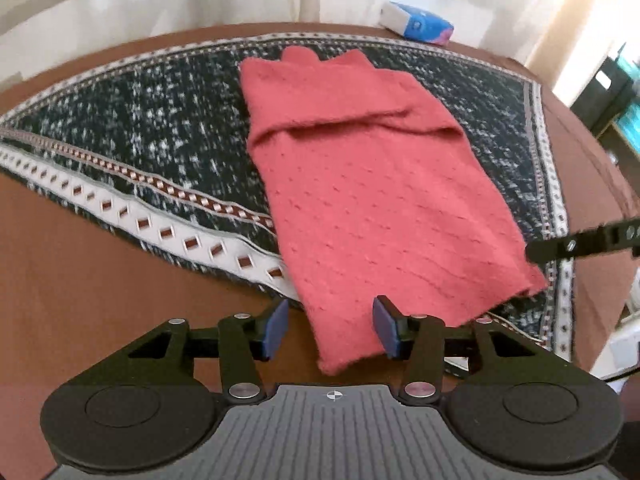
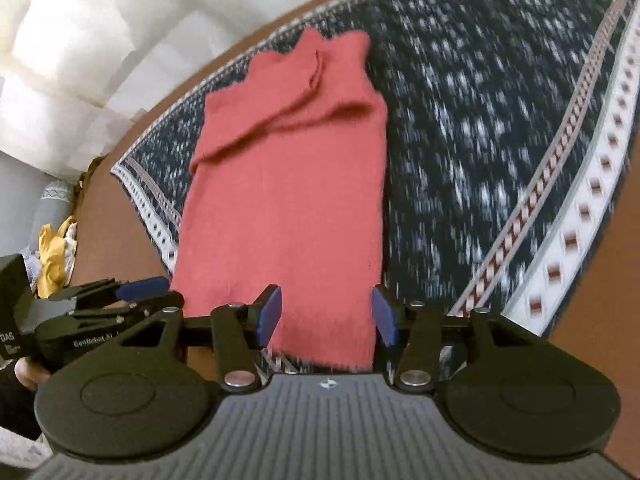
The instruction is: Fold clothes
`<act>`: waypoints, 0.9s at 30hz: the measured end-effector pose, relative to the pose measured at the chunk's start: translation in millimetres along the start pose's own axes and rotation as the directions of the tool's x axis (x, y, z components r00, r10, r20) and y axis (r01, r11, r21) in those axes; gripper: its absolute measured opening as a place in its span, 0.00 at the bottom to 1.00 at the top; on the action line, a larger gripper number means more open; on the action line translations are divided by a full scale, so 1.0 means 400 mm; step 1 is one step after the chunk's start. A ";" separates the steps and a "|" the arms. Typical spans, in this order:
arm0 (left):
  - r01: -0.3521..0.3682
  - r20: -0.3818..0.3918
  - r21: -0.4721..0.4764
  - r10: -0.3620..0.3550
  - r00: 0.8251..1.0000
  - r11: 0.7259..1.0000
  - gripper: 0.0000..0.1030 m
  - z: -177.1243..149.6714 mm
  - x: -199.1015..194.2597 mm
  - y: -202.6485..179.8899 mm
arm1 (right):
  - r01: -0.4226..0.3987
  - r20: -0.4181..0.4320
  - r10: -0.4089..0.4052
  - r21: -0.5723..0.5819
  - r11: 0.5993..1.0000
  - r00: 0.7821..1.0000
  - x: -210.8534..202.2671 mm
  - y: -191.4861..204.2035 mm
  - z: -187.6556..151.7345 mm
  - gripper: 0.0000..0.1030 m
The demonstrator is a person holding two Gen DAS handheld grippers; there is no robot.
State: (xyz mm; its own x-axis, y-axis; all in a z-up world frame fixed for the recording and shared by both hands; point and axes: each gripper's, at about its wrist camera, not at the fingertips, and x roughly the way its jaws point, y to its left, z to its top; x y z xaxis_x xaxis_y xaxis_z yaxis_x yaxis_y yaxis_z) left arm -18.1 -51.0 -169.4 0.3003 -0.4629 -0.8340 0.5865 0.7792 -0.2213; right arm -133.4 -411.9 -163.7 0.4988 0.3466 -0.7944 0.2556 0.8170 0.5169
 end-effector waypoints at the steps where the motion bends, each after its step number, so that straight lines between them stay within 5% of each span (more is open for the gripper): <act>1: -0.005 0.004 -0.007 0.005 1.000 1.000 0.60 -0.006 0.000 -0.004 | -0.005 -0.003 0.005 0.003 1.000 1.000 0.002 -0.003 -0.007 0.54; 18: -0.092 0.022 -0.097 0.094 0.995 0.991 0.61 -0.044 -0.007 -0.075 | -0.160 0.020 0.159 0.097 0.982 0.987 -0.004 -0.077 -0.045 0.50; 22: -0.090 0.038 -0.127 0.095 0.995 0.988 0.61 -0.049 -0.010 -0.078 | -0.188 0.005 0.189 0.119 0.975 0.982 -0.001 -0.086 -0.052 0.42; 27: -0.102 0.024 -0.126 0.106 0.994 0.987 0.45 -0.050 0.000 -0.072 | -0.189 0.010 0.189 0.130 0.973 0.982 0.000 -0.088 -0.054 0.42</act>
State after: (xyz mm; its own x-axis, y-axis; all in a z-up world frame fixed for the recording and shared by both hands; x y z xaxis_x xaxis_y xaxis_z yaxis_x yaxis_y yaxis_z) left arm -50.1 -65.0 -172.9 0.3787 -0.3879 -0.8403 0.4537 0.8692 -0.1968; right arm -160.4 -430.5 -188.7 0.5461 0.4903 -0.6792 0.2619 0.6702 0.6944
